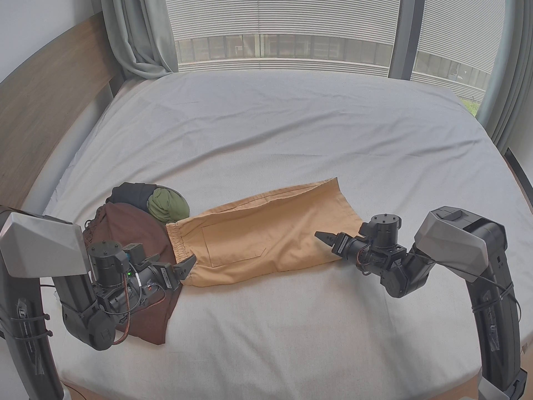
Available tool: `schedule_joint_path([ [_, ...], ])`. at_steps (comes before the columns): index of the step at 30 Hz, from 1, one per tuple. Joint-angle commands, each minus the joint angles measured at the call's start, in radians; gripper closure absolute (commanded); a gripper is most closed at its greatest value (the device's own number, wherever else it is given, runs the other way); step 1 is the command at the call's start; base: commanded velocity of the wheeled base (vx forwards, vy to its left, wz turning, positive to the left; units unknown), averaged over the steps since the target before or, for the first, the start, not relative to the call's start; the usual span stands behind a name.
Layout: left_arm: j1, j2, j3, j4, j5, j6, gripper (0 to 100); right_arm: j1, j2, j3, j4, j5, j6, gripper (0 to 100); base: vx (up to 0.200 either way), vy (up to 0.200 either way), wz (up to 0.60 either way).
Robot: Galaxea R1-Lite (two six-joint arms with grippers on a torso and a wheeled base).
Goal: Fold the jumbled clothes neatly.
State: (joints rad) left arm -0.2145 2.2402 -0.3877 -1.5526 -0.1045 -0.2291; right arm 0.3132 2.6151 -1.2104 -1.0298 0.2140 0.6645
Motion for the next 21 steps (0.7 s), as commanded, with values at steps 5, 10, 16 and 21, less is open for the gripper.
schedule_joint_path([
  [5,0.000,0.007,-0.002,0.000,0.000,-0.001,0,0.001,0.020,-0.003,-0.021,-0.007,0.000,100,0.000,0.000,0.00],
  [10,0.000,0.009,0.000,0.000,0.000,-0.001,0,0.001,0.020,-0.003,-0.023,-0.018,0.000,100,0.000,0.000,0.00],
  [16,-0.002,0.007,0.000,0.000,0.000,-0.006,0,0.001,0.019,0.020,-0.058,-0.025,0.000,100,0.000,0.000,0.00],
  [21,-0.003,0.012,0.001,0.000,0.000,-0.006,0,-0.002,-0.012,0.084,-0.095,-0.031,-0.011,100,0.000,0.000,0.00],
])
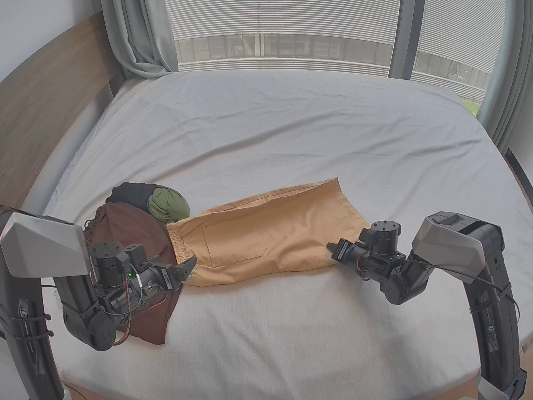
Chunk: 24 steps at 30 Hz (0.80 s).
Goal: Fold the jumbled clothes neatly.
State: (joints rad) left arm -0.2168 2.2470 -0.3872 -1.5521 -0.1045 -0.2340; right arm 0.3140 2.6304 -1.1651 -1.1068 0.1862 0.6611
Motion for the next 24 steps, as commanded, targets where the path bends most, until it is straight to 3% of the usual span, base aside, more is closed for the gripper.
schedule_joint_path([
  [1,0.001,0.008,0.001,-0.002,0.000,-0.001,0,-0.007,-0.041,0.058,-0.025,-0.004,-0.015,100,0.000,0.000,0.00],
  [13,0.004,0.009,-0.001,0.000,-0.012,-0.013,0,-0.027,-0.181,0.314,-0.068,-0.008,-0.101,100,0.000,0.000,0.00],
  [24,0.010,0.009,-0.001,0.000,-0.014,-0.014,0,-0.023,-0.204,0.496,-0.137,-0.080,-0.136,100,0.000,0.000,0.00],
])
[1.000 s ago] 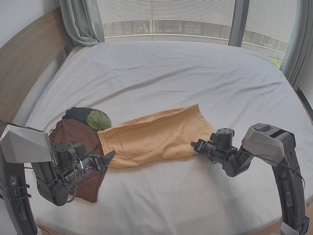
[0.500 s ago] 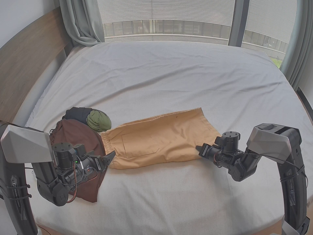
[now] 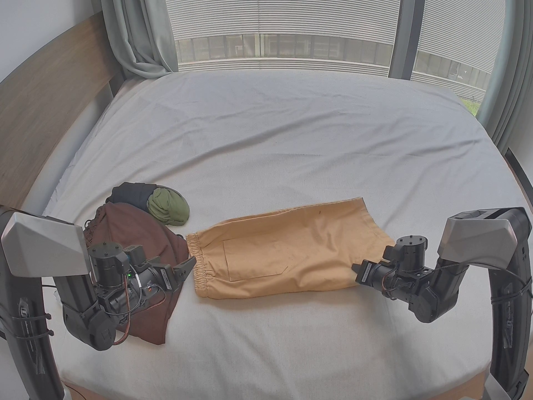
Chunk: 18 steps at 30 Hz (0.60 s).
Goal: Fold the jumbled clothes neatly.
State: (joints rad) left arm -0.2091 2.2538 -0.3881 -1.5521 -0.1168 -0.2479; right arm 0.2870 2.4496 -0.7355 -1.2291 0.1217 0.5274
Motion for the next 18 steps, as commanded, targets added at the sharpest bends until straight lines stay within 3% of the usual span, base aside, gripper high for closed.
schedule_joint_path([
  [1,0.002,0.003,0.002,0.000,-0.004,-0.005,0,0.006,-0.021,0.082,-0.023,-0.024,-0.003,100,0.000,0.000,0.00],
  [13,-0.007,-0.011,0.008,0.000,-0.035,-0.071,0,0.000,-0.027,0.262,-0.102,-0.051,-0.001,100,0.000,0.000,0.00],
  [18,-0.006,-0.011,0.014,0.000,-0.086,-0.073,0,0.000,-0.017,0.303,-0.150,-0.063,-0.001,100,0.000,0.000,0.00],
])
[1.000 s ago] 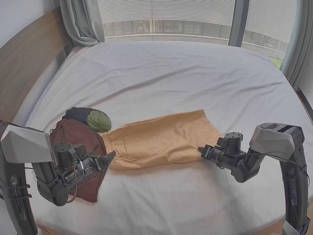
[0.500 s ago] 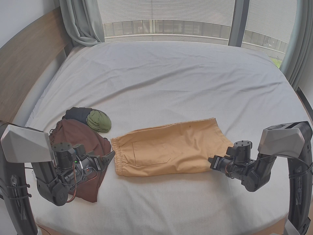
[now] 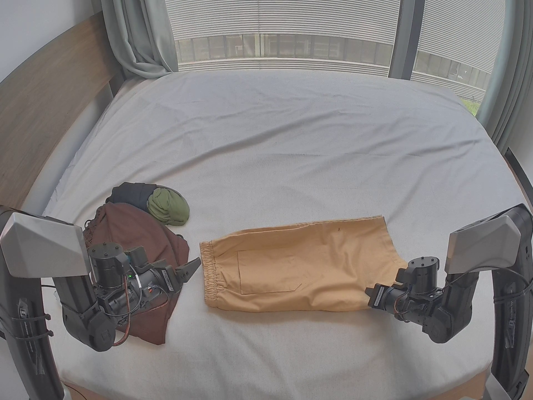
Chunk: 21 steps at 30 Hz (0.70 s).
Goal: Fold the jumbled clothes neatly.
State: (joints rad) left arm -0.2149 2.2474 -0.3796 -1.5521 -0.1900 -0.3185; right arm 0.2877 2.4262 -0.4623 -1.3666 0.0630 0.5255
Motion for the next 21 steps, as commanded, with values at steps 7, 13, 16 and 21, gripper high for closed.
schedule_joint_path([
  [7,-0.021,-0.005,0.014,0.000,-0.012,-0.074,0,-0.001,0.031,0.054,-0.066,-0.005,0.001,100,0.000,0.000,0.00],
  [13,-0.020,-0.003,0.016,0.000,-0.016,-0.079,0,0.008,0.033,0.067,-0.069,-0.006,-0.001,0,0.000,0.000,0.00],
  [16,-0.023,-0.002,0.018,0.001,-0.017,-0.079,0,0.015,0.017,0.111,-0.071,-0.003,-0.002,0,0.000,0.000,0.00],
  [21,-0.046,0.003,0.011,0.000,-0.020,-0.088,0,0.048,-0.076,0.249,-0.074,0.023,-0.030,0,0.000,0.000,0.00],
])
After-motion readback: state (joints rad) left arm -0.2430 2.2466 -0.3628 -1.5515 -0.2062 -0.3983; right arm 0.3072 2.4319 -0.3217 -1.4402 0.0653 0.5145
